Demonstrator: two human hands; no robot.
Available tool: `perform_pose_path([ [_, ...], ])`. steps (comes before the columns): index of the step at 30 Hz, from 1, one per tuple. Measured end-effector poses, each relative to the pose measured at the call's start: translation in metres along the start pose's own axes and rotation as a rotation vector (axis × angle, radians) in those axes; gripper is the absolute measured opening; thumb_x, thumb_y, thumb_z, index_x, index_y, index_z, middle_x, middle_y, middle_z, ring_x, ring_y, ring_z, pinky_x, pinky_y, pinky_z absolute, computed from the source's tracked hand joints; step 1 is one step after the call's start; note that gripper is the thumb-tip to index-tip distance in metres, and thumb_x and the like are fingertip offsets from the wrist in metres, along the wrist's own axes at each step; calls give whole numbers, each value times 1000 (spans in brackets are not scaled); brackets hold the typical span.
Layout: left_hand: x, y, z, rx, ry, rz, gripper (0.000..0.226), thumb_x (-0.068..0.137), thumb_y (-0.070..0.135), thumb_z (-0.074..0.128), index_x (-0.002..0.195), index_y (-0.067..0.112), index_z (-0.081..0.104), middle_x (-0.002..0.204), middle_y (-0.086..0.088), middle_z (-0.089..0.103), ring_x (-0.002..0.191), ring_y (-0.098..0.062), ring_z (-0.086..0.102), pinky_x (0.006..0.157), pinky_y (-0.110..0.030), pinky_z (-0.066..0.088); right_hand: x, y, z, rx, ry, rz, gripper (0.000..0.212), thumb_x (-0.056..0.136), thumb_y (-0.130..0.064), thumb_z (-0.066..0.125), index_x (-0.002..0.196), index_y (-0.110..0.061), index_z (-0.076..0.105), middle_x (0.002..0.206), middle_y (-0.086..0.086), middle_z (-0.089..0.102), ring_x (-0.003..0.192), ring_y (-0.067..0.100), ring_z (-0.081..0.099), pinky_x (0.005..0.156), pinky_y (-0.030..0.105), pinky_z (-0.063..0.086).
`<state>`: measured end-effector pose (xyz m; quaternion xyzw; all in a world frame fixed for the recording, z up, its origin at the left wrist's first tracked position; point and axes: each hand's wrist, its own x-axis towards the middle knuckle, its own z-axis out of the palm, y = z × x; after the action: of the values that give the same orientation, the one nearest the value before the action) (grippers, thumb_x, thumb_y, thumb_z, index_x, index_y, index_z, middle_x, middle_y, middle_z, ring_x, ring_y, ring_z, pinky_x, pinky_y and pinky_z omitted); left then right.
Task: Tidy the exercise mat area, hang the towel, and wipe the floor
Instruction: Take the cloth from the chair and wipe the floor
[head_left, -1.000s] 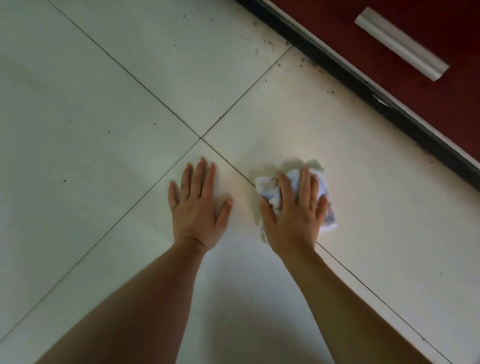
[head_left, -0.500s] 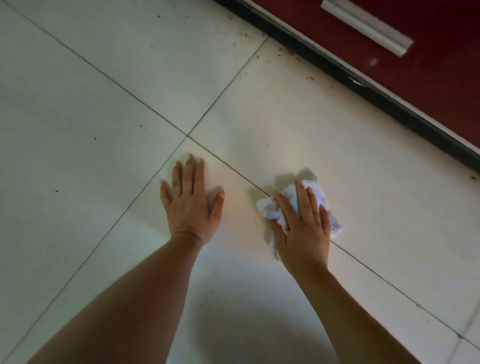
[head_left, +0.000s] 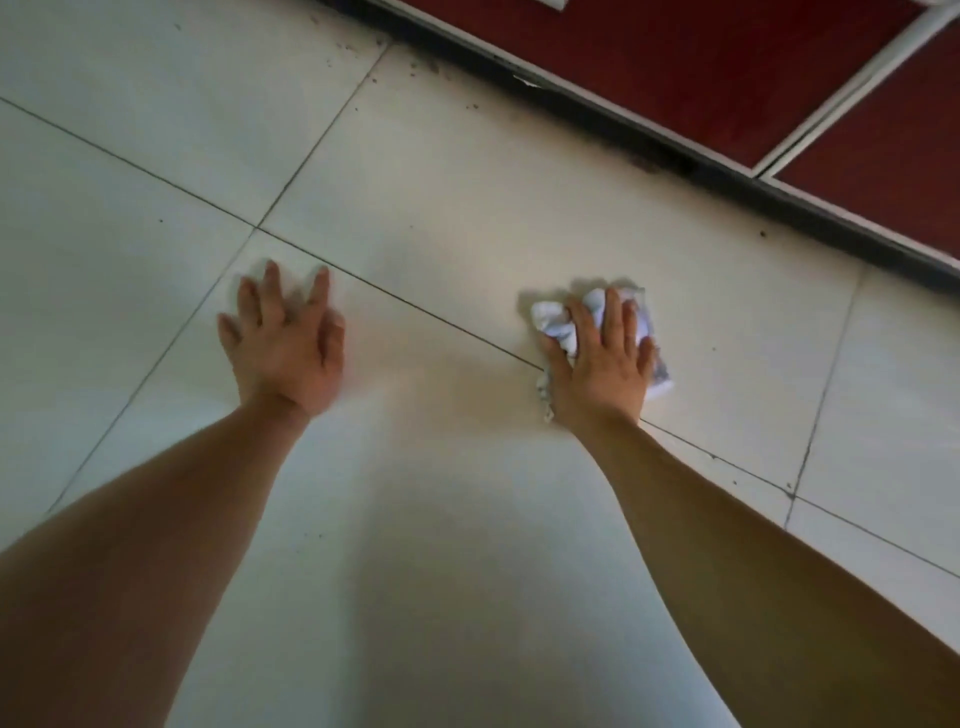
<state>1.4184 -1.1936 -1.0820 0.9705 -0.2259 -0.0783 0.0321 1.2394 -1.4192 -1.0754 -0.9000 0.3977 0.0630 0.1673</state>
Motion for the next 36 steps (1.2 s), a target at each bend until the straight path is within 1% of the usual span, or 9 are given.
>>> perform_pose_path([
  [5,-18,21,-8,15,-67,34,55,91,50,24,144,36,27,154,-20,15,139,-43,17,106,-55,27,-25,38,-10,58,-19,-139,49,95,-49,33,142,-38,29,158,-5,4,146,18,-3,117,39,1],
  [10,-80,119,0,-133,-119,207,75,77,64,13,143,33,30,156,-12,16,141,-37,14,106,-61,21,-56,115,-26,100,22,-12,48,96,-48,31,143,-40,26,159,-6,3,145,16,-3,116,37,0],
  [12,-113,166,13,-100,-267,391,79,71,72,10,145,42,14,158,-3,-3,144,-31,-3,105,-67,8,-70,149,-31,111,65,53,49,96,-49,29,143,-39,26,158,-5,5,145,17,-1,117,39,2],
  [14,-137,196,29,7,-391,492,82,64,80,8,136,53,-19,151,2,-33,138,-28,-29,100,-72,-5,-83,182,-35,106,102,107,54,91,-51,25,143,-37,28,158,-3,8,145,19,2,116,41,6],
  [17,-141,205,32,120,-447,505,84,70,82,24,121,55,-37,142,1,-47,133,-30,-39,97,-75,-6,-101,221,-39,112,135,216,55,89,-53,26,140,-35,34,157,-1,12,145,21,5,115,42,11],
  [23,-140,208,22,160,-501,497,85,75,79,31,133,53,-27,143,1,-46,134,-31,-37,99,-75,-2,-125,214,-30,128,133,414,61,88,-57,21,143,-33,28,158,3,13,145,23,4,115,48,10],
  [27,-139,208,19,143,-483,496,84,76,79,32,135,53,-22,145,2,-42,135,-30,-35,100,-73,-2,-161,191,-20,125,110,286,68,83,-62,14,142,-33,34,157,4,14,145,24,8,113,49,10],
  [30,-141,207,20,123,-456,495,83,76,78,34,136,54,-18,148,3,-37,137,-28,-32,101,-72,-2,-191,196,-14,107,40,140,65,85,-62,13,144,-37,26,158,-2,6,146,19,1,116,44,3],
  [36,-163,201,8,94,-406,523,74,86,62,40,146,41,2,156,-1,-19,143,-28,-14,111,-59,10,-234,223,-15,40,56,-6,51,92,-56,24,136,-33,36,149,7,37,135,28,37,103,46,35],
])
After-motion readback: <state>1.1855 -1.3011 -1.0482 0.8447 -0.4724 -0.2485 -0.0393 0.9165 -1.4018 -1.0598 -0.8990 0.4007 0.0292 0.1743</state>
